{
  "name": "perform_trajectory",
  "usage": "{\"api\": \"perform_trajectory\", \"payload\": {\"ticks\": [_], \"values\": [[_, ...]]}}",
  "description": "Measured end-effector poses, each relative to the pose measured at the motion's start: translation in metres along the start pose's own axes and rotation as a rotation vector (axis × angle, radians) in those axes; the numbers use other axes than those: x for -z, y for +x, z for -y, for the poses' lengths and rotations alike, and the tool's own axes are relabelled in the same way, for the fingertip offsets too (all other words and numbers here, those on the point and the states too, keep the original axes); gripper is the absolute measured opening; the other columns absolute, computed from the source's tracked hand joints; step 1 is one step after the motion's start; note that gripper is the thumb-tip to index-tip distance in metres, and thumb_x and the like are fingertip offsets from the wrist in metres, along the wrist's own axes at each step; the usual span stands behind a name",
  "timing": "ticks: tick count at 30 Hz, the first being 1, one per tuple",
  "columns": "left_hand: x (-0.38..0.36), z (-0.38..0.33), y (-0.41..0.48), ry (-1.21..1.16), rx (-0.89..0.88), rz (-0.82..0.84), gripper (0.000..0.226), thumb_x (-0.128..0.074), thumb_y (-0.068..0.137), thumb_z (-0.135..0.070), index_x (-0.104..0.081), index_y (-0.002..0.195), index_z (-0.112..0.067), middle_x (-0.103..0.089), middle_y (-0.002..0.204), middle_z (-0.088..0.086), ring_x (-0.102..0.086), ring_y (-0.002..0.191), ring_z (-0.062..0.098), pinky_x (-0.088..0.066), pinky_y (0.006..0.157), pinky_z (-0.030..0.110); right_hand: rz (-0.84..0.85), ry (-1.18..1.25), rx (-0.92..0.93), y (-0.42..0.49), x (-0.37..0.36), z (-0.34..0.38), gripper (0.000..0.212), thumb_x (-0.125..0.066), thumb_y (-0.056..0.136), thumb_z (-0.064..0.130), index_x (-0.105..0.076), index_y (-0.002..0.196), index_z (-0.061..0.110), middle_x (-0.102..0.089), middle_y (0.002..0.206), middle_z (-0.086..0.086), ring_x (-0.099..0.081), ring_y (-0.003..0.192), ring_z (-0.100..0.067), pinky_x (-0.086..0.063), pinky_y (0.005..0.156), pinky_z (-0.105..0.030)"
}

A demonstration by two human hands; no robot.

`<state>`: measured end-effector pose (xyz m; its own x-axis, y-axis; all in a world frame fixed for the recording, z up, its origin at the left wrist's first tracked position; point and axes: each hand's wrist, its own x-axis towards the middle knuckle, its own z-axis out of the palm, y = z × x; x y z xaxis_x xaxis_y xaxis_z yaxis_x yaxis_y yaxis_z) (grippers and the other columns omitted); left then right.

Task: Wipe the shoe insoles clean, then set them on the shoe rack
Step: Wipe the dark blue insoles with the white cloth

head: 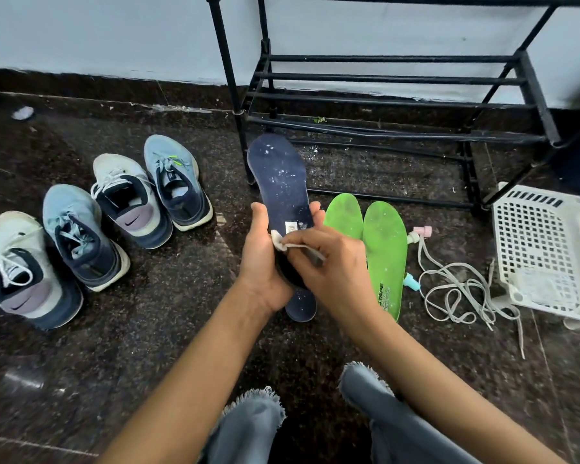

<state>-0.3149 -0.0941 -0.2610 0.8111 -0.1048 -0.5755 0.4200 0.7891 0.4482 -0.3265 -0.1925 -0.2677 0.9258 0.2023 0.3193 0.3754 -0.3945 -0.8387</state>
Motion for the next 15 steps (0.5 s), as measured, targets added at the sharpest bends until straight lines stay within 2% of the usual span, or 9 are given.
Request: {"api": "perform_trajectory", "payload": {"ticks": [1,4,7,9,11,12,13,15], "values": [[0.001,-0.001,0.000,-0.007,0.003,0.009,0.079,-0.021,0.095,-0.068,-0.064,0.110,-0.004,-0.071,0.095,0.007,-0.071,0.083,0.015,-0.059,0.080,0.031,0.012,-0.001,0.010,0.000,0.000,-0.001,0.018,-0.068,0.075,0.002,-0.075,0.088,0.012,-0.071,0.085,-0.004,-0.062,0.080,-0.008,-0.047,0.074,-0.013],[0.006,-0.004,0.003,-0.016,-0.016,0.038,0.076,-0.019,0.096,-0.066,-0.063,0.112,-0.006,-0.072,0.097,0.007,-0.069,0.092,0.015,-0.046,0.104,0.044,0.124,-0.018,0.072,-0.004,0.002,-0.006,0.017,-0.067,0.074,0.002,-0.075,0.086,0.011,-0.071,0.085,-0.001,-0.063,0.080,-0.007,-0.048,0.077,-0.015],[0.011,-0.001,0.003,-0.028,-0.013,0.033,0.075,-0.017,0.097,-0.065,-0.062,0.113,-0.007,-0.072,0.102,0.006,-0.067,0.097,0.016,-0.046,0.101,0.049,0.165,-0.059,0.109,-0.011,0.003,-0.008,0.018,-0.068,0.073,0.001,-0.075,0.085,0.011,-0.070,0.084,0.000,-0.060,0.079,-0.005,-0.043,0.076,-0.009],[0.011,0.001,0.000,-0.025,-0.014,0.027,0.078,-0.016,0.096,-0.066,-0.062,0.116,-0.006,-0.072,0.103,0.007,-0.069,0.095,0.015,-0.050,0.098,0.041,0.116,-0.061,0.102,-0.010,0.000,-0.007,0.018,-0.067,0.073,0.000,-0.075,0.085,0.012,-0.069,0.083,-0.002,-0.060,0.077,-0.006,-0.043,0.074,-0.009],[0.010,0.000,-0.001,-0.026,-0.003,0.026,0.080,-0.017,0.096,-0.067,-0.063,0.115,-0.004,-0.072,0.100,0.007,-0.072,0.089,0.014,-0.056,0.087,0.032,0.062,-0.041,0.081,-0.005,-0.004,-0.006,0.018,-0.067,0.074,-0.001,-0.074,0.086,0.011,-0.069,0.082,-0.002,-0.061,0.076,-0.006,-0.045,0.073,-0.010],[0.010,-0.002,-0.001,-0.022,-0.008,0.030,0.080,-0.017,0.096,-0.067,-0.065,0.112,-0.004,-0.073,0.100,0.007,-0.072,0.089,0.014,-0.056,0.087,0.032,0.058,-0.031,0.077,-0.003,-0.005,-0.005,0.018,-0.067,0.074,0.000,-0.075,0.086,0.012,-0.069,0.082,-0.002,-0.062,0.076,-0.006,-0.046,0.073,-0.012],[0.011,-0.004,-0.002,-0.019,-0.020,0.035,0.079,-0.017,0.096,-0.066,-0.066,0.109,-0.005,-0.073,0.101,0.007,-0.072,0.090,0.015,-0.054,0.095,0.035,0.077,-0.022,0.081,-0.002,-0.005,-0.005,0.017,-0.067,0.075,0.002,-0.075,0.085,0.012,-0.070,0.083,-0.001,-0.062,0.076,-0.006,-0.047,0.073,-0.014],[0.014,-0.008,-0.002,-0.026,-0.044,0.046,0.077,-0.017,0.097,-0.064,-0.065,0.112,-0.005,-0.073,0.104,0.008,-0.070,0.096,0.016,-0.045,0.104,0.046,0.152,-0.007,0.101,-0.006,-0.003,-0.005,0.015,-0.067,0.075,0.005,-0.075,0.085,0.012,-0.070,0.084,0.000,-0.062,0.078,-0.005,-0.047,0.074,-0.014]]}}
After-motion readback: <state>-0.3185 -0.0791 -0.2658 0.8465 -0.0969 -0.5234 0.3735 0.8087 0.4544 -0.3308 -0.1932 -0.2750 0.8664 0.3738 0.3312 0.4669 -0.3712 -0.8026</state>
